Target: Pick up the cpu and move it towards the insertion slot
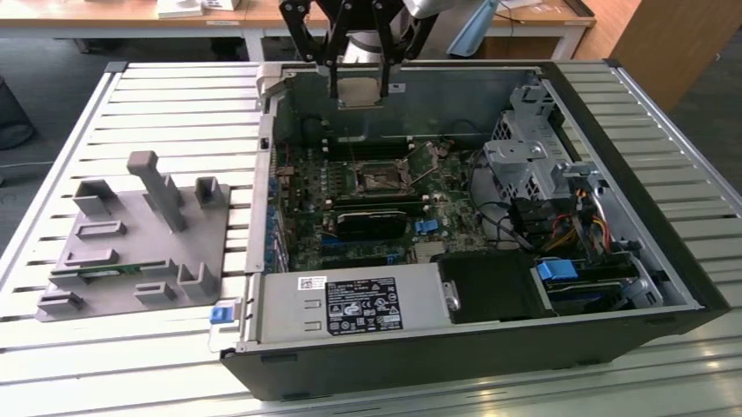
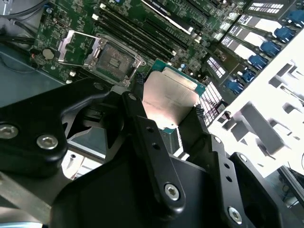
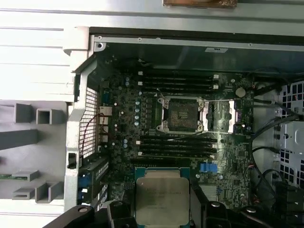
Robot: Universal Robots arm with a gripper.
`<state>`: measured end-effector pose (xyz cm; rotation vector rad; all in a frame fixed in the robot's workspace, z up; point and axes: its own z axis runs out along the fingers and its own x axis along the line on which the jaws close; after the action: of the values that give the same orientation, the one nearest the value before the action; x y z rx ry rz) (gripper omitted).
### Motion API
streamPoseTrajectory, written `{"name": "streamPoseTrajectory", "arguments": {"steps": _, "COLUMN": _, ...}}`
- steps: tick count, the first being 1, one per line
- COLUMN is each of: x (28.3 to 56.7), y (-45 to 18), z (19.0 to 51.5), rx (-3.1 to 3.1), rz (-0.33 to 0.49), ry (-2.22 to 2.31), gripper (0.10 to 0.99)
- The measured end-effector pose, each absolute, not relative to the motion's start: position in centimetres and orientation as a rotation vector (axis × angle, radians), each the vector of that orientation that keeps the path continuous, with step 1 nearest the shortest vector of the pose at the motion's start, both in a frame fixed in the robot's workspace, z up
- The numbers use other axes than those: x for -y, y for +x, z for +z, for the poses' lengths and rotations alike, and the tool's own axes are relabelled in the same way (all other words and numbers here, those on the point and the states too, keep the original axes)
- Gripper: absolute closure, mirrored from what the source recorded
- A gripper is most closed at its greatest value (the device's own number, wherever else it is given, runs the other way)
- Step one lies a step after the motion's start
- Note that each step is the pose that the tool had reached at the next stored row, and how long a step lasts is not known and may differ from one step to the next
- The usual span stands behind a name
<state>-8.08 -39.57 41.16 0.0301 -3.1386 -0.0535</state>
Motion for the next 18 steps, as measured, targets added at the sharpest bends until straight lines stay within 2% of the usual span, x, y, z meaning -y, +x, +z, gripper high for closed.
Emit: {"name": "streamPoseTrajectory", "arguments": {"steps": 18, "x": 37.3, "y": -6.2, "z": 41.2, "rx": 3.139, "rz": -0.053, "ry": 0.03, "gripper": 0.545}}
